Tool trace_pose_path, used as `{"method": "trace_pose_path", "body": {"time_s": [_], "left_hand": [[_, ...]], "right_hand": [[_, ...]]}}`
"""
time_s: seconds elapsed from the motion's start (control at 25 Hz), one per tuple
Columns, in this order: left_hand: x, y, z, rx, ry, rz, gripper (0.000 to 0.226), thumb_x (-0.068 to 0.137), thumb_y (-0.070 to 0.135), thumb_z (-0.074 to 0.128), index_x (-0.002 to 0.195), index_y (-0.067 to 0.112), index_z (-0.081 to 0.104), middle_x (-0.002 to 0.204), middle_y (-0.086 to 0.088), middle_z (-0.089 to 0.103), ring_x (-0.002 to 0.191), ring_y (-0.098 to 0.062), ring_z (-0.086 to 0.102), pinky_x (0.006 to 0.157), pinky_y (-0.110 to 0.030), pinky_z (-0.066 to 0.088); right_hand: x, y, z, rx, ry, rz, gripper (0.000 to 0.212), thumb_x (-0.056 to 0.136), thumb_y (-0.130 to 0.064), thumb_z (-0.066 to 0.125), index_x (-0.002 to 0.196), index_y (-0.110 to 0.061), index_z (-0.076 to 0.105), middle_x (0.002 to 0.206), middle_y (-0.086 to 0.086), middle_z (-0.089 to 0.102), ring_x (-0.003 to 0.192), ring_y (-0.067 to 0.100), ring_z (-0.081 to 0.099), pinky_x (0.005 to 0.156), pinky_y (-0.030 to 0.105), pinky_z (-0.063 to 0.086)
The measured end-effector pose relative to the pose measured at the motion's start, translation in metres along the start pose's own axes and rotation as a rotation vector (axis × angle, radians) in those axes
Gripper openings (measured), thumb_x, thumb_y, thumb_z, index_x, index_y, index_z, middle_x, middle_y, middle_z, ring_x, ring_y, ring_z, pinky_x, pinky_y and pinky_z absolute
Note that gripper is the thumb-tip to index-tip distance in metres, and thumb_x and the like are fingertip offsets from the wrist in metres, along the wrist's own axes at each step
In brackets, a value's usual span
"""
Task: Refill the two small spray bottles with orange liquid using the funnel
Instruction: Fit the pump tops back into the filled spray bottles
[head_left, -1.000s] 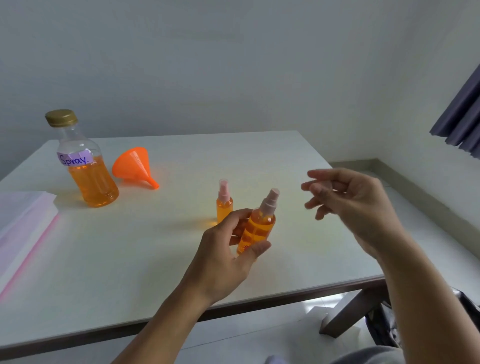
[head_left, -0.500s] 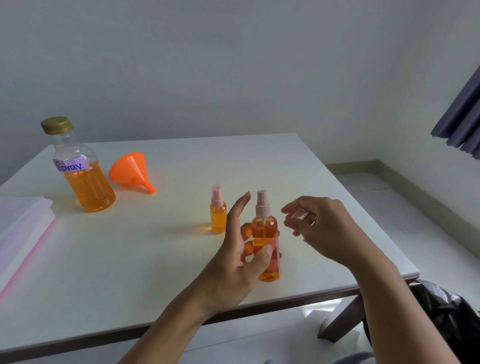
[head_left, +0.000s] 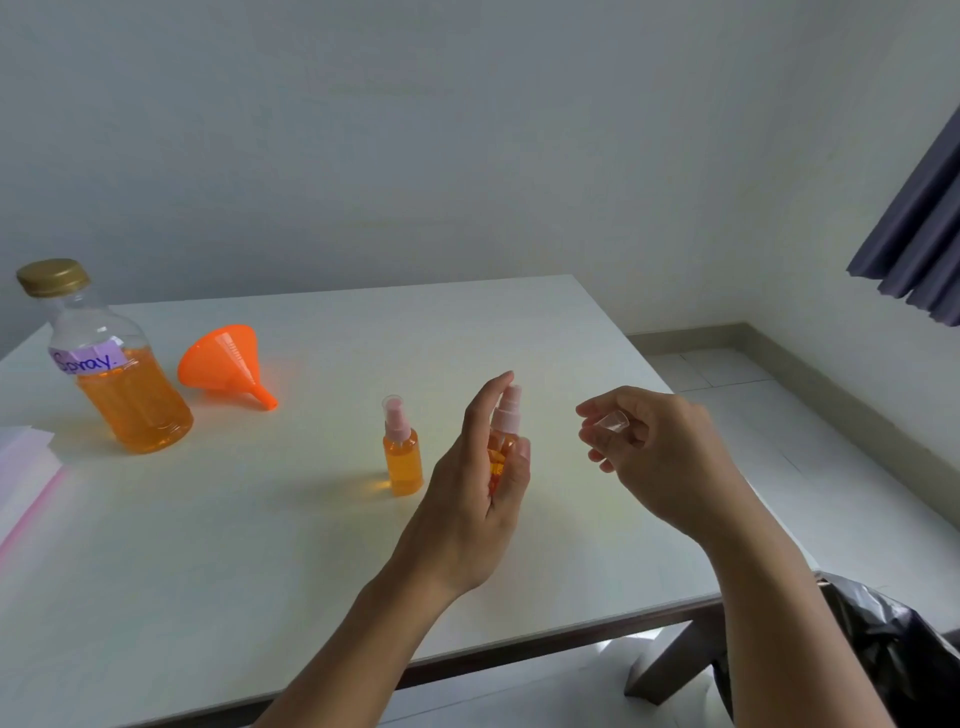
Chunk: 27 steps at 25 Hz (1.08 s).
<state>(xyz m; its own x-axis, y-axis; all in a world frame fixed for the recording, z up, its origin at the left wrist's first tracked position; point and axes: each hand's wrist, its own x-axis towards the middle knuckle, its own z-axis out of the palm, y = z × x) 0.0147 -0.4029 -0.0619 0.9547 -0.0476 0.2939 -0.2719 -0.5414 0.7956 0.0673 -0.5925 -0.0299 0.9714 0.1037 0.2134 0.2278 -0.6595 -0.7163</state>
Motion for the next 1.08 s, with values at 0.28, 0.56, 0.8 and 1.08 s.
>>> {"method": "trace_pose_path", "body": {"time_s": [0.28, 0.56, 0.8, 1.08], "left_hand": [[0.005, 0.005, 0.000, 0.191, 0.133, -0.010, 0.057, 0.095, 0.050, 0.037, 0.148, 0.035, 0.026, 0.149, 0.019, 0.039, 0.117, -0.009, 0.061, 0.104, 0.005, 0.010], [0.012, 0.002, 0.000, 0.351, 0.230, -0.016, 0.039, 0.097, 0.036, 0.046, 0.134, 0.034, 0.033, 0.114, 0.003, 0.072, 0.088, -0.015, 0.069, 0.112, -0.046, 0.034], [0.011, -0.002, 0.001, 0.326, 0.190, -0.066, 0.024, 0.099, 0.033, 0.043, 0.120, 0.038, 0.033, 0.106, 0.002, 0.075, 0.073, -0.013, 0.070, 0.105, -0.055, 0.040], [0.003, 0.004, -0.009, 0.280, 0.060, -0.183, 0.043, 0.088, 0.063, 0.048, 0.116, 0.030, 0.045, 0.087, 0.020, 0.058, 0.067, -0.007, 0.061, 0.052, -0.013, 0.039]], "right_hand": [[0.002, 0.000, -0.002, 0.001, -0.031, 0.017, 0.013, 0.094, -0.018, 0.070, 0.101, -0.029, 0.073, 0.079, -0.010, 0.075, 0.062, 0.003, 0.071, 0.066, 0.032, 0.063], [0.000, -0.005, -0.001, -0.002, -0.032, 0.003, 0.014, 0.095, -0.017, 0.069, 0.104, -0.027, 0.073, 0.080, -0.010, 0.075, 0.065, -0.002, 0.070, 0.066, 0.030, 0.062], [-0.001, -0.006, -0.001, -0.001, -0.037, -0.010, 0.014, 0.095, -0.017, 0.069, 0.102, -0.029, 0.073, 0.080, -0.011, 0.075, 0.063, -0.002, 0.070, 0.062, 0.024, 0.060], [0.000, -0.027, 0.005, 0.216, -0.070, -0.079, 0.035, 0.101, -0.004, 0.056, 0.115, -0.031, 0.073, 0.107, -0.006, 0.068, 0.085, -0.001, 0.074, 0.077, 0.019, 0.059]]}}
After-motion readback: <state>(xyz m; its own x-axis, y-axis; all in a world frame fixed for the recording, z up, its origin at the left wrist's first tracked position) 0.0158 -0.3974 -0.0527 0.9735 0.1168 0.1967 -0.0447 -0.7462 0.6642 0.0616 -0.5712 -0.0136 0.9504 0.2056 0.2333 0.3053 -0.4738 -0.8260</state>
